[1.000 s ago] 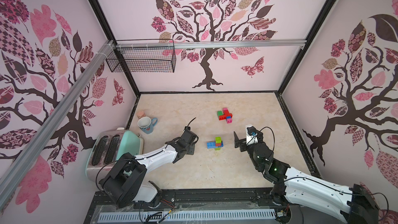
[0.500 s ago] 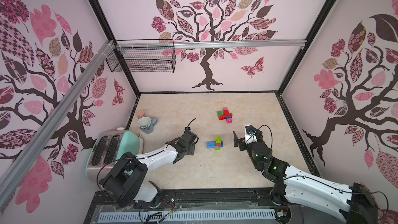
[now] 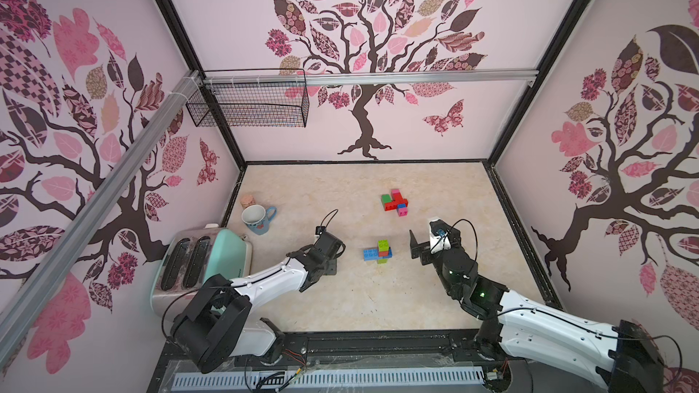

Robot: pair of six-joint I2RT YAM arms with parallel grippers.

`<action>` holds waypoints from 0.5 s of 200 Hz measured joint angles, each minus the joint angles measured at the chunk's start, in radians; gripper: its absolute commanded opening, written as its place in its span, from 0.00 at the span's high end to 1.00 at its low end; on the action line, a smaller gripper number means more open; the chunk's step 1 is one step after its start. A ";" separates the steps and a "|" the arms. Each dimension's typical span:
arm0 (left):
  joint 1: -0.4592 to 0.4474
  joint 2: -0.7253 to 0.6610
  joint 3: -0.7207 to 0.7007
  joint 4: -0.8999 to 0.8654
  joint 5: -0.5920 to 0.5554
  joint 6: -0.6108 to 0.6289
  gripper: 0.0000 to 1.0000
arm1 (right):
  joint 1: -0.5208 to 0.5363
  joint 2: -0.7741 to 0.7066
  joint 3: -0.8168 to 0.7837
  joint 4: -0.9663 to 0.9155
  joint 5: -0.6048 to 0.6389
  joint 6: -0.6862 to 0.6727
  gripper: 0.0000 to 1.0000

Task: Assemble the number 4 with lego
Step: Place the lego brick at the center of the board, then pick up the lego brick from the center of the board.

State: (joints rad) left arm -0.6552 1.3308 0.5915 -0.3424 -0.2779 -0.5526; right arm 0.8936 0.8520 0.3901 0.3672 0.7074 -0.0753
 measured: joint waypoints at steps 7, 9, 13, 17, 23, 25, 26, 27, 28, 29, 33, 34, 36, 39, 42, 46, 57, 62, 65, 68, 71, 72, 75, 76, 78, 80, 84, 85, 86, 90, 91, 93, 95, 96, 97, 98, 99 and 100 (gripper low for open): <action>0.000 -0.017 -0.020 0.025 0.019 0.007 0.26 | 0.000 0.000 0.000 0.002 0.000 -0.001 0.01; 0.000 -0.022 -0.027 0.034 0.026 0.010 0.25 | 0.000 0.000 0.000 0.002 0.000 -0.001 0.01; 0.000 -0.029 -0.037 0.048 0.037 0.017 0.22 | 0.000 0.000 0.000 0.003 0.000 -0.001 0.01; 0.000 -0.035 -0.046 0.059 0.046 0.026 0.21 | 0.000 0.000 0.000 0.003 0.000 -0.001 0.00; 0.000 -0.039 -0.053 0.073 0.056 0.027 0.18 | 0.000 0.000 0.000 0.004 0.001 -0.002 0.00; 0.000 -0.040 -0.054 0.074 0.057 0.032 0.18 | 0.000 0.000 0.000 0.004 0.001 -0.002 0.01; 0.000 -0.040 -0.054 0.074 0.058 0.031 0.17 | 0.000 0.000 0.000 0.004 0.001 -0.002 0.01; 0.000 -0.040 -0.055 0.078 0.058 0.030 0.17 | 0.000 0.000 0.000 0.004 0.001 -0.002 0.01; 0.000 -0.040 -0.055 0.079 0.059 0.030 0.17 | 0.000 0.000 0.000 0.004 0.001 -0.002 0.00; 0.000 -0.040 -0.056 0.082 0.060 0.031 0.16 | 0.000 0.000 0.000 0.003 0.001 -0.002 0.01; 0.000 -0.039 -0.056 0.087 0.060 0.036 0.15 | 0.000 0.000 0.000 0.003 0.002 -0.001 0.01; 0.000 -0.039 -0.056 0.090 0.060 0.034 0.15 | 0.000 0.000 0.000 0.003 0.002 -0.001 0.01; 0.000 -0.039 -0.057 0.096 0.059 0.037 0.15 | 0.000 -0.001 0.000 0.003 0.002 -0.001 0.00; 0.000 -0.039 -0.057 0.101 0.058 0.038 0.14 | 0.000 -0.001 0.000 0.003 0.003 -0.001 0.01; 0.000 -0.039 -0.057 0.108 0.056 0.038 0.14 | 0.000 -0.001 0.000 0.003 0.003 -0.001 0.01; 0.000 -0.039 -0.059 0.121 0.053 0.042 0.14 | 0.000 -0.002 0.000 0.003 0.003 -0.001 0.01; -0.001 -0.040 -0.079 0.179 0.045 0.048 0.14 | 0.000 -0.003 0.000 0.004 0.003 -0.001 0.00; -0.001 -0.040 -0.097 0.214 0.042 0.050 0.14 | 0.000 -0.004 0.000 0.004 0.003 -0.001 0.01; -0.001 -0.040 -0.109 0.237 0.041 0.054 0.14 | 0.000 -0.004 0.000 0.004 0.003 -0.001 0.01; -0.001 -0.040 -0.125 0.260 0.039 0.056 0.15 | 0.000 -0.004 0.000 0.004 0.003 -0.001 0.00; -0.001 -0.040 -0.138 0.277 0.039 0.057 0.15 | 0.000 -0.004 0.000 0.004 0.003 -0.001 0.00; -0.001 -0.040 -0.140 0.282 0.039 0.058 0.15 | 0.000 -0.004 0.000 0.004 0.003 -0.001 0.01; -0.001 -0.040 -0.156 0.299 0.037 0.061 0.16 | 0.000 -0.004 0.000 0.005 0.003 -0.001 0.00; -0.001 -0.040 -0.158 0.302 0.036 0.061 0.16 | 0.000 -0.004 0.000 0.005 0.003 -0.001 0.01; -0.001 -0.040 -0.166 0.310 0.035 0.064 0.16 | 0.000 -0.004 0.000 0.005 0.003 -0.001 0.00; -0.001 -0.039 -0.173 0.316 0.035 0.064 0.17 | 0.000 -0.004 0.000 0.005 0.004 -0.001 0.00; -0.001 -0.038 -0.185 0.328 0.033 0.069 0.18 | 0.000 -0.004 0.000 0.005 0.003 -0.001 0.01; -0.001 -0.038 -0.187 0.329 0.032 0.069 0.18 | 0.000 -0.004 0.000 0.005 0.003 -0.001 0.01; -0.001 -0.037 -0.190 0.332 0.032 0.071 0.19 | 0.000 -0.004 0.000 0.005 0.004 -0.001 0.00; -0.001 -0.035 -0.198 0.342 0.028 0.078 0.21 | 0.000 -0.004 0.000 0.006 0.004 -0.001 0.00; -0.001 -0.035 -0.198 0.344 0.027 0.079 0.21 | 0.000 -0.004 0.000 0.007 0.004 -0.002 0.00; -0.001 -0.035 -0.201 0.349 0.026 0.082 0.22 | 0.000 -0.004 0.000 0.008 0.004 -0.002 0.00; -0.001 -0.035 -0.203 0.354 0.024 0.086 0.23 | 0.000 -0.004 0.000 0.008 0.004 -0.002 0.01; -0.001 -0.035 -0.203 0.357 0.024 0.086 0.24 | 0.000 -0.004 0.000 0.009 0.003 -0.002 0.01; -0.001 -0.035 -0.204 0.359 0.024 0.085 0.25 | 0.000 -0.004 0.000 0.010 0.004 -0.002 0.01; -0.001 -0.034 -0.205 0.363 0.024 0.087 0.25 | 0.000 -0.004 0.000 0.011 0.004 -0.003 0.01; -0.001 -0.034 -0.205 0.365 0.024 0.089 0.26 | 0.000 -0.004 0.000 0.011 0.003 -0.003 0.01; -0.001 -0.034 -0.205 0.367 0.024 0.091 0.26 | 0.000 -0.004 0.000 0.011 0.003 -0.004 0.01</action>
State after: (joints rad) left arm -0.6563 1.2968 0.3862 0.0246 -0.2543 -0.4618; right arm 0.8936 0.8478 0.3901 0.3786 0.7109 -0.0792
